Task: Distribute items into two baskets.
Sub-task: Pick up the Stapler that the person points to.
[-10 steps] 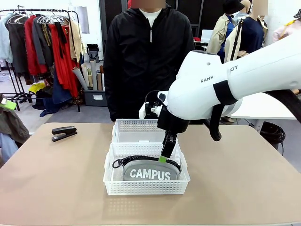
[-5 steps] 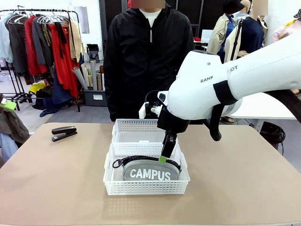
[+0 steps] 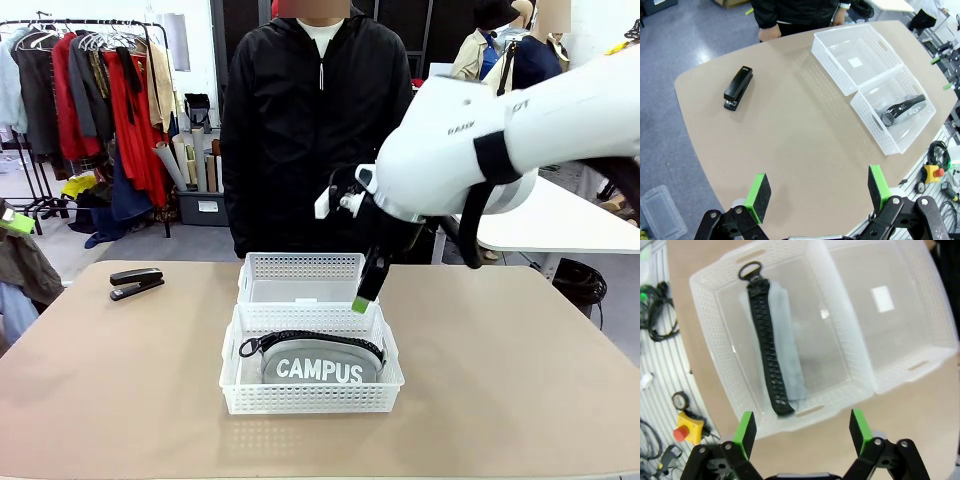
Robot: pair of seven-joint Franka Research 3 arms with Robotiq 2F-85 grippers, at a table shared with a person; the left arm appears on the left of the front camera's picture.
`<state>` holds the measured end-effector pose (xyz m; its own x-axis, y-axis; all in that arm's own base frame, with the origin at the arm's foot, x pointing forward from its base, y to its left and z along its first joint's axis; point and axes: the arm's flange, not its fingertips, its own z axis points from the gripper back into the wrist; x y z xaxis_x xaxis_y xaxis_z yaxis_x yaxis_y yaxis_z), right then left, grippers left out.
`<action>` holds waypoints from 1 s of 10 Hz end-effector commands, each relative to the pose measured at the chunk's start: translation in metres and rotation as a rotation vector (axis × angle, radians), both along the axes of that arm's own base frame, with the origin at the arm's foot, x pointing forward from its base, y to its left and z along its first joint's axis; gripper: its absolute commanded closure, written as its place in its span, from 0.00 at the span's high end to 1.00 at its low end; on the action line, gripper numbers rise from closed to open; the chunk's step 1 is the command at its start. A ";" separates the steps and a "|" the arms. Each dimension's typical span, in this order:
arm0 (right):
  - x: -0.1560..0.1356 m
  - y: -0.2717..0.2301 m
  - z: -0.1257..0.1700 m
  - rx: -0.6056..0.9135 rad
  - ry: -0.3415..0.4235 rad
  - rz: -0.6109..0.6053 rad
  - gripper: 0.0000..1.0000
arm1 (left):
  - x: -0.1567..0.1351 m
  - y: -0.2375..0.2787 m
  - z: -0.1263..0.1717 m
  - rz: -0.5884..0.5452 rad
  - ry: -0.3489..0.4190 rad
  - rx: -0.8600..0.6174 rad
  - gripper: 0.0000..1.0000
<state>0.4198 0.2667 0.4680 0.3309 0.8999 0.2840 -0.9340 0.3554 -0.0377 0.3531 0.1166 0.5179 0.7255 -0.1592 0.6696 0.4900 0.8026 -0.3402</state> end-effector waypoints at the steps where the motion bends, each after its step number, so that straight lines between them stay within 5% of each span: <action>1: 0.007 -0.029 0.027 0.033 -0.004 -0.014 0.98 | -0.001 0.000 0.001 -0.003 -0.005 -0.003 1.00; 8: -0.003 -0.189 0.091 0.123 -0.105 -0.318 0.98 | -0.001 0.000 0.001 -0.003 -0.005 -0.003 1.00; 10: 0.003 -0.242 0.091 0.197 -0.053 -0.382 0.98 | -0.001 0.000 0.001 -0.003 -0.005 -0.003 1.00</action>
<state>0.4203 0.0373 0.5643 0.6002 0.6663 0.4426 -0.7331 0.6795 -0.0289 0.3531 0.1162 0.5181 0.7256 -0.1605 0.6691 0.4898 0.8034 -0.3386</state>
